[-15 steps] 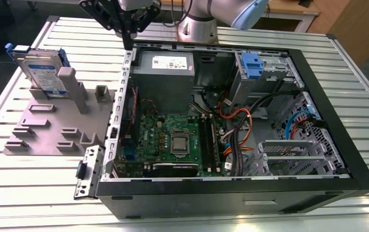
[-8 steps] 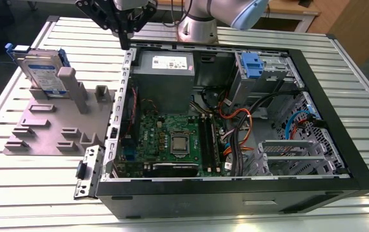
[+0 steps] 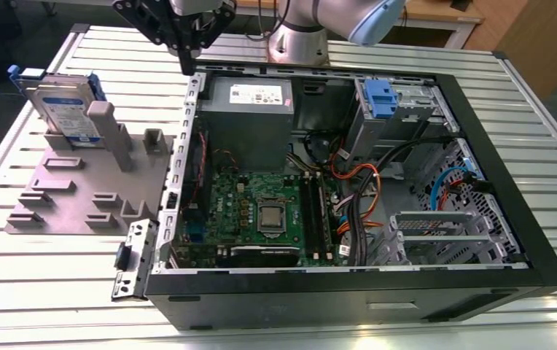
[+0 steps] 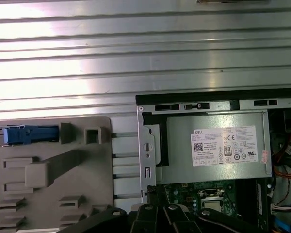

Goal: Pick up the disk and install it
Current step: 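Reach for the disk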

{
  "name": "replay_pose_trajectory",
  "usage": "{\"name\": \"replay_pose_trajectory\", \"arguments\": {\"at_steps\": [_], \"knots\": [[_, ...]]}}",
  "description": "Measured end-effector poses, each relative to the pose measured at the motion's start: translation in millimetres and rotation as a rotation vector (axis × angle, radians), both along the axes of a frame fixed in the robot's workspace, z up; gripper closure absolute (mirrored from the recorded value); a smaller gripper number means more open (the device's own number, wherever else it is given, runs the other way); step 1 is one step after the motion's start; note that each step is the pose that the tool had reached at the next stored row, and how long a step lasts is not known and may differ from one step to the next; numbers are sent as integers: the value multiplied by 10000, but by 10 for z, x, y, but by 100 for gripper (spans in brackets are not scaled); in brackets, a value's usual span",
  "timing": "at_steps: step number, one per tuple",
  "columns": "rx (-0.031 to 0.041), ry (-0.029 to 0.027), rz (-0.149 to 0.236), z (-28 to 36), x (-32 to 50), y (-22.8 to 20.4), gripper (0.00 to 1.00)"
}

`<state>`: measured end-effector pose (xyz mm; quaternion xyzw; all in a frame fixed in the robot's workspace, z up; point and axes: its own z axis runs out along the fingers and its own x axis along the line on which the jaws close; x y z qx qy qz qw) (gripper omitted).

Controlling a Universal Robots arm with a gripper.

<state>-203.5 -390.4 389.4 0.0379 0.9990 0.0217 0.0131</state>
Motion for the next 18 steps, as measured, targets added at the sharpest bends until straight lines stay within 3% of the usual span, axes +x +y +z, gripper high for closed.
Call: {"name": "replay_pose_trajectory", "arguments": {"at_steps": [18], "knots": [[0, -1, 2, -5, -176, 5, 89]]}}
